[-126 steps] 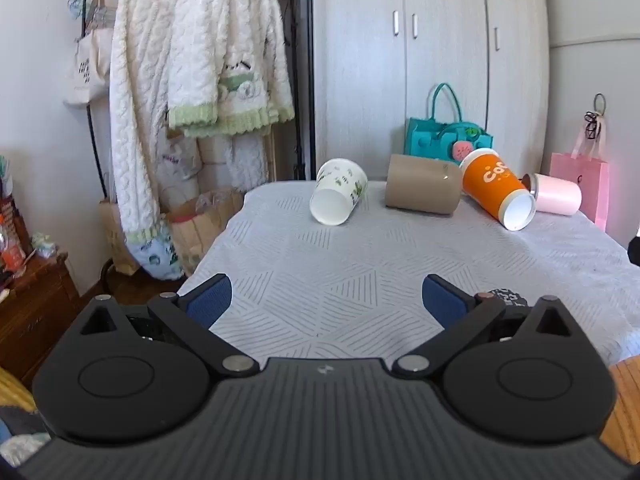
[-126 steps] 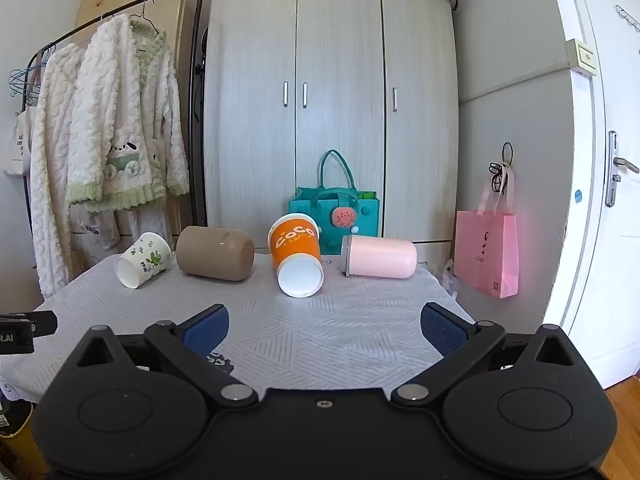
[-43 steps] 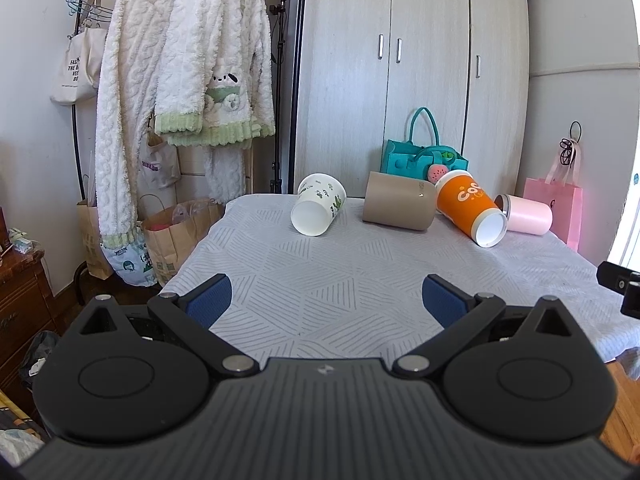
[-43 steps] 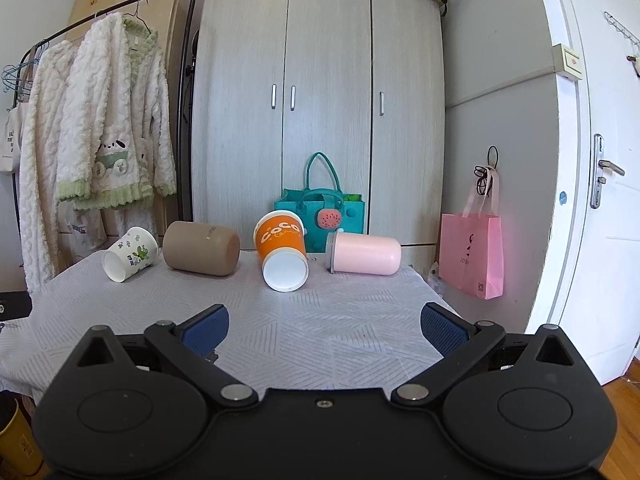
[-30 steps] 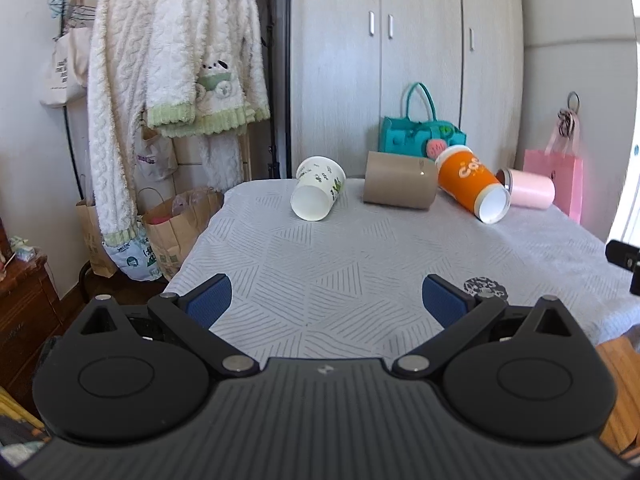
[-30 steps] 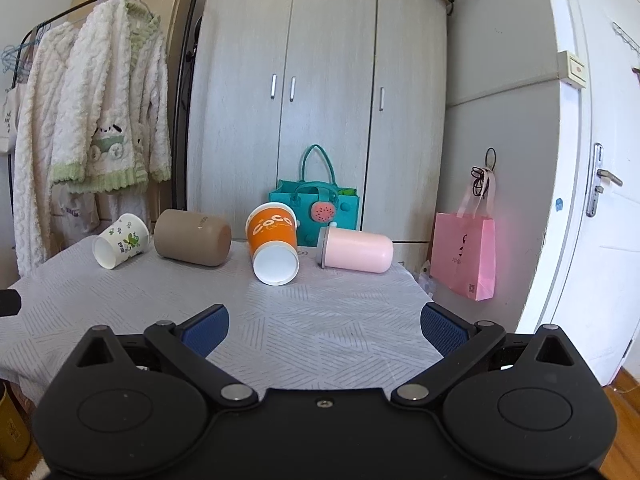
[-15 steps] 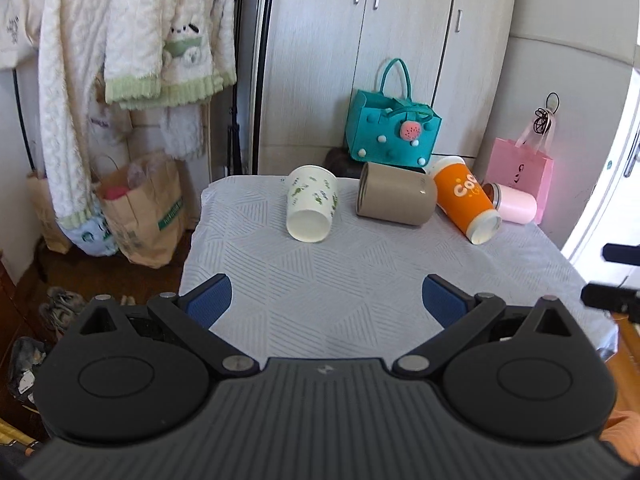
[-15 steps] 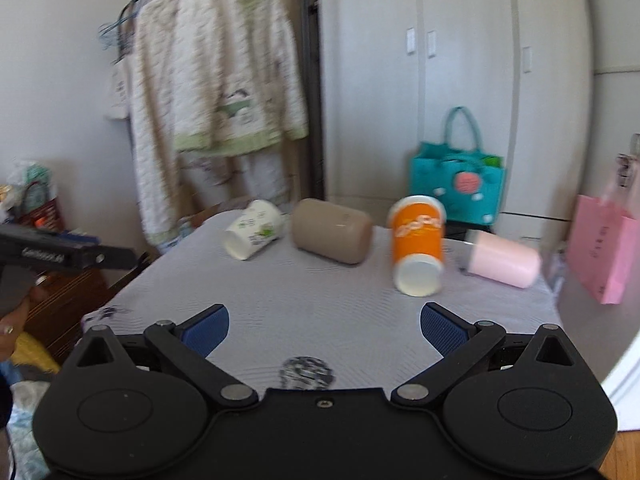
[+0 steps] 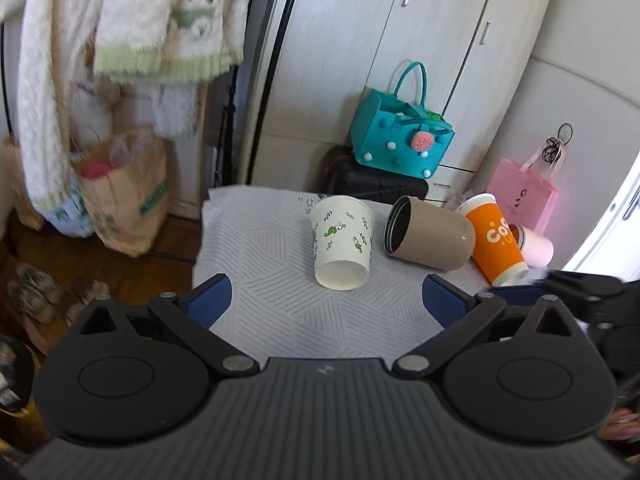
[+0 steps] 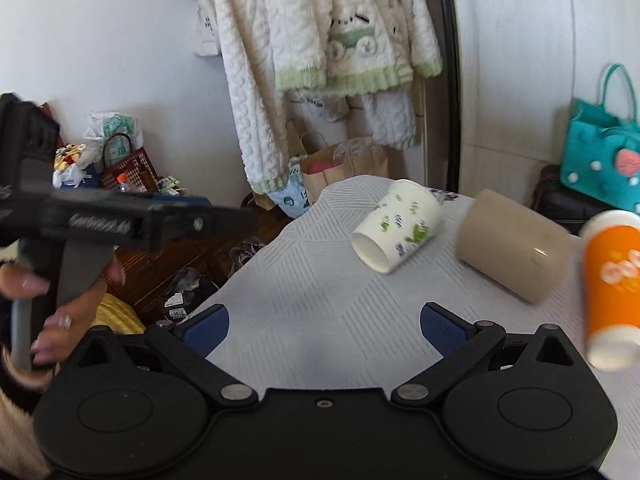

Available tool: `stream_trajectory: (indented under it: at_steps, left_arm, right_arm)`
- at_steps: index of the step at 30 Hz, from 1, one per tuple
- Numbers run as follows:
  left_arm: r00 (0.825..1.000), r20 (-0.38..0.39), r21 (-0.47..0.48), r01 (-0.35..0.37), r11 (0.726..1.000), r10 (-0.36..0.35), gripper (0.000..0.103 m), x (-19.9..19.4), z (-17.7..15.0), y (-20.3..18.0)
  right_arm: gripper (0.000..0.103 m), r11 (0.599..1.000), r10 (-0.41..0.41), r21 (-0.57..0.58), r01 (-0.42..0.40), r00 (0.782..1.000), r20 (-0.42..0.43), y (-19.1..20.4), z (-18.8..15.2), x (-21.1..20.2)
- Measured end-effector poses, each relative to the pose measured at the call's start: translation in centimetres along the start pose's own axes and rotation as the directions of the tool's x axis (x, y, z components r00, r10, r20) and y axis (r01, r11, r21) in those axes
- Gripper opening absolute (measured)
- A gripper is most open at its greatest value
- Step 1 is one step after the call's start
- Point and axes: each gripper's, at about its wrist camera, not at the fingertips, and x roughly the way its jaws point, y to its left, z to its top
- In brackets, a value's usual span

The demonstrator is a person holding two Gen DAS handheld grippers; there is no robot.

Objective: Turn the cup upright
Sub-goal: 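Move the right gripper toward the tipped white leaf-print paper cup, then close the right gripper on the white paper cup's rim and lift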

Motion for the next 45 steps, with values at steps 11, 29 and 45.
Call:
stream_trajectory:
  at_steps: [11, 29, 45]
  left_arm:
    - [0.998, -0.051, -0.095, 0.022, 0.995, -0.027, 0.1, 7.1, 1.8, 4.2]
    - [0.999, -0.014, -0.1, 0.045, 0.994, -0.046, 0.1, 8.3, 2.2, 5.8]
    - [0.989, -0.085, -0.066, 0.118, 0.991, -0.123, 0.1, 8.0, 1.2, 3.2]
  right_arm:
    - [0.103, 0.989, -0.13, 0.065, 0.132, 0.991, -0.027, -1.3, 3.6, 8.7]
    - [0.091, 0.957, -0.278, 0.071, 0.282, 0.959, -0.056, -2.7, 4.0, 13.3]
    - [0.07, 0.974, -0.221, 0.033, 0.223, 0.973, -0.061, -2.5, 2.5, 11.0]
